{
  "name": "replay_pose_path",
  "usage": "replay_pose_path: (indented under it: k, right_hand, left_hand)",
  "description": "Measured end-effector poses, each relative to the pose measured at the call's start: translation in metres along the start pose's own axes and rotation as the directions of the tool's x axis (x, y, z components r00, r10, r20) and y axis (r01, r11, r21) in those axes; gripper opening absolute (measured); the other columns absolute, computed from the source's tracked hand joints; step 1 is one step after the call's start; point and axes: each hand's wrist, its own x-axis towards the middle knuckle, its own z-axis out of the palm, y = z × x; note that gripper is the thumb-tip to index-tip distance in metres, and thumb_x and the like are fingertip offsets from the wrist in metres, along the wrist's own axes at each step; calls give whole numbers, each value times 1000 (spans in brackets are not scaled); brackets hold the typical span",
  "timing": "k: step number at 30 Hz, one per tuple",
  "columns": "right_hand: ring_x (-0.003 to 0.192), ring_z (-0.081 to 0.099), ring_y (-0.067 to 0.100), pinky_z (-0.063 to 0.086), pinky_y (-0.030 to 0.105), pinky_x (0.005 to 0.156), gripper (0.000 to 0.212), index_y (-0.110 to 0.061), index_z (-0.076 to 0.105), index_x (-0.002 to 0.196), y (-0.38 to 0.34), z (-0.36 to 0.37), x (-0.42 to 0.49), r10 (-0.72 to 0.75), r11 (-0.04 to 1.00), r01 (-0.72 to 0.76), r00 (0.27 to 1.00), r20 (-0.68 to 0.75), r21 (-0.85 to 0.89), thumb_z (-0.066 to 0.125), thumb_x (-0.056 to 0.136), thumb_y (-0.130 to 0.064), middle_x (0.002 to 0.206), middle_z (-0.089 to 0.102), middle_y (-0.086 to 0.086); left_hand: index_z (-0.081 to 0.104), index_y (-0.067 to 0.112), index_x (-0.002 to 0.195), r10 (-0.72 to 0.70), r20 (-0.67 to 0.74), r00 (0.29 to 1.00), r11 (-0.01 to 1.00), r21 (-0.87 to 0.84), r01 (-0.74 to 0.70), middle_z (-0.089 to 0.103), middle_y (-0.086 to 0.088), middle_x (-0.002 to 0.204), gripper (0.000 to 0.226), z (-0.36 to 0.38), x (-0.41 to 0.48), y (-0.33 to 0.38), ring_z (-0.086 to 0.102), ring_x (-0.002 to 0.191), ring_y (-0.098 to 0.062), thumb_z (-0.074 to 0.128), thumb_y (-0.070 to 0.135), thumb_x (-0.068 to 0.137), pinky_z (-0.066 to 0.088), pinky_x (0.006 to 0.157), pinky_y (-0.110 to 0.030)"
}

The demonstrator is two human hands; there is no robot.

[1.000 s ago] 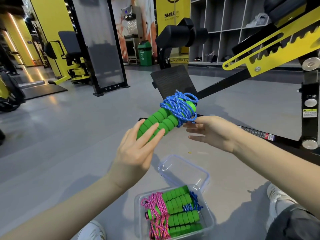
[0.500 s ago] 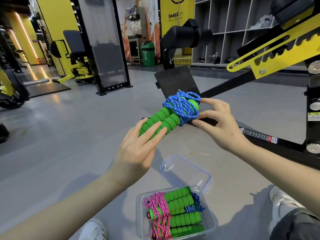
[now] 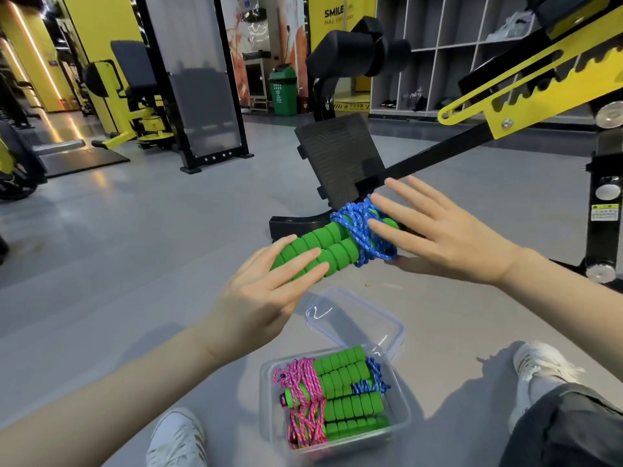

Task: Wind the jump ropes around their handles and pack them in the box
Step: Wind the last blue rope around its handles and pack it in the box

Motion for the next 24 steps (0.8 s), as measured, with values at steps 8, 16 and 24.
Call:
replay_pose_path:
  k: [8, 16, 24]
  right_hand:
    - [128, 43, 41, 43, 51, 100, 51, 0, 36, 136, -64, 34, -40, -173, 974, 142, 969, 177, 174, 46, 96, -30, 140, 44, 20]
    - [127, 46, 39, 49, 42, 94, 47, 1, 38, 134, -130, 66, -108, -278, 908, 157, 920, 277, 389, 31, 98, -30, 139, 48, 17]
    - [123, 51, 37, 51, 39, 91, 41, 1, 42, 130, -165, 103, -141, -281, 867, 125, 922, 267, 482, 40, 97, -22, 135, 53, 15]
  left_hand:
    - [49, 13, 130, 188, 237, 953, 981, -100, -168, 56, -7, 133, 34, 18, -55, 15, 50, 120, -42, 31, 17, 102, 47, 93, -50]
    - [45, 17, 133, 264, 379, 887, 953, -244, -179, 55, -1, 135, 54, 76, -117, 51, 45, 125, -36, 58, 9, 82, 48, 96, -44]
    - [44, 17, 135, 318, 421, 850, 925, -335, -180, 54, -2, 138, 37, 116, -157, 57, 51, 124, -37, 31, 19, 101, 50, 94, -43]
